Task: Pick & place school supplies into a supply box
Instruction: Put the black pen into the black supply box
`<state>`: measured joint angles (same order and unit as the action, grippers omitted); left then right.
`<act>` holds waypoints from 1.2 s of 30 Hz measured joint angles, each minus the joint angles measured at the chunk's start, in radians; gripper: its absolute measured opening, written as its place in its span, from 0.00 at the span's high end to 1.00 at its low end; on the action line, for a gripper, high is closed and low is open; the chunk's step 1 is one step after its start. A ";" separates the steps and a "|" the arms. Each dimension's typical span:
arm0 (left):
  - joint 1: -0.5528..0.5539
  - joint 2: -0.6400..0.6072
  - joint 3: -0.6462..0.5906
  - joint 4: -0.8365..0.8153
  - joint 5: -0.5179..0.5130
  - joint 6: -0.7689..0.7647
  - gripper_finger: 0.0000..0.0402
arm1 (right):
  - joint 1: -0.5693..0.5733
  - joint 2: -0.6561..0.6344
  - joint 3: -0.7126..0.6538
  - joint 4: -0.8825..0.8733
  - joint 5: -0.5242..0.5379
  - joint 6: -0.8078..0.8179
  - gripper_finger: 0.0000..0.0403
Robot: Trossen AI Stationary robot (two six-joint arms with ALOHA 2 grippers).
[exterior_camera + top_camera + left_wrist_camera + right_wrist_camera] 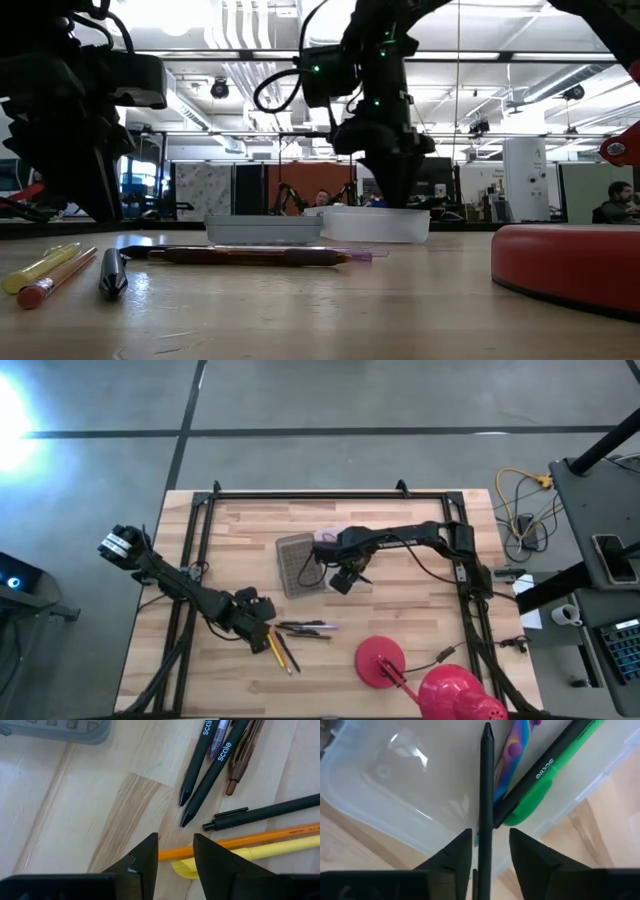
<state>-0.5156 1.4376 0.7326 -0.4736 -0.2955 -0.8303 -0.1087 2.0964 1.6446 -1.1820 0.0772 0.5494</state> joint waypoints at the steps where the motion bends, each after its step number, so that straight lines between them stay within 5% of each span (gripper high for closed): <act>1: 0.000 0.000 0.000 0.000 0.000 0.000 0.74 | 0.000 0.000 -0.002 0.000 0.000 -0.004 0.73; 14: 0.000 0.000 0.000 0.001 0.000 0.000 0.74 | -0.001 0.032 -0.028 0.016 -0.044 -0.030 0.75; 22: 0.000 0.000 0.000 0.000 0.000 0.000 0.74 | -0.001 0.011 -0.029 0.060 -0.025 -0.028 0.94; 32: 0.000 0.000 0.000 0.000 0.000 0.001 0.74 | -0.040 -0.063 -0.028 0.304 0.001 0.168 0.93; 36: -0.001 0.000 0.000 0.001 0.000 0.001 0.74 | -0.073 -0.041 -0.029 0.348 -0.015 0.256 0.85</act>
<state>-0.5163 1.4376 0.7322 -0.4729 -0.2951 -0.8295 -0.1815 2.0551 1.6161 -0.8343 0.0626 0.8050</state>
